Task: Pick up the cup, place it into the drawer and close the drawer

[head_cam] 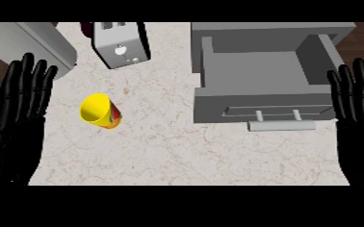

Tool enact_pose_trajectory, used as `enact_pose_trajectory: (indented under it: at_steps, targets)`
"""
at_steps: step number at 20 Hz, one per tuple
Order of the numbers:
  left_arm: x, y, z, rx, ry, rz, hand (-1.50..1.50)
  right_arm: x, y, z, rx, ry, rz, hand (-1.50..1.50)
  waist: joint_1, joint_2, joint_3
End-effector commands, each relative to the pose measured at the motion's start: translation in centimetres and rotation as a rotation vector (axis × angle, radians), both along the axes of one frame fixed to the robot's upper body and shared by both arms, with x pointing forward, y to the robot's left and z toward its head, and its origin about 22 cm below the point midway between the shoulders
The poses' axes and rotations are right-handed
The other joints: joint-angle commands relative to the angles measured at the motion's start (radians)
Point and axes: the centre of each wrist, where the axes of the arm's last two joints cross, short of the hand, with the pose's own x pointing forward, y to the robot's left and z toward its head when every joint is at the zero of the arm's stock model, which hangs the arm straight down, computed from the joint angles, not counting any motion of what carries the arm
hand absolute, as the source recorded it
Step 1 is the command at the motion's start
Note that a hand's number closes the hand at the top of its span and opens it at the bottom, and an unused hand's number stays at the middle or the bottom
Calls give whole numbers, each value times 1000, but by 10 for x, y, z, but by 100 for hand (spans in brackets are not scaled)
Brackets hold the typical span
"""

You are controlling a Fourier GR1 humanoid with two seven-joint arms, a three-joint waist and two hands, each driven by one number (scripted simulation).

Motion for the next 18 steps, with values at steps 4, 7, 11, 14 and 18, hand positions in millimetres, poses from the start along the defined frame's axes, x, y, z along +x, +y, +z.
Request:
enact_pose_trajectory:
  at_steps: [4,7,11,14,18]
  targets:
    - [24,29,6,-9,5,-316,-150,-2,1,4,-18,-34,46,-150,9,7,-13]
    - [32,34,-25,-187,200,-389,-150,6,12,-9,-94,92,171,-150,16,20,-14]
    - [52,81,-38,-246,264,-400,-150,18,9,3,-115,124,200,-150,16,11,-13]
    - [63,115,-52,-253,283,-420,-150,26,13,17,-96,128,195,-150,14,9,-13]
    - [90,119,-65,-192,338,-363,-150,43,-2,10,-100,99,208,-150,13,8,-12]
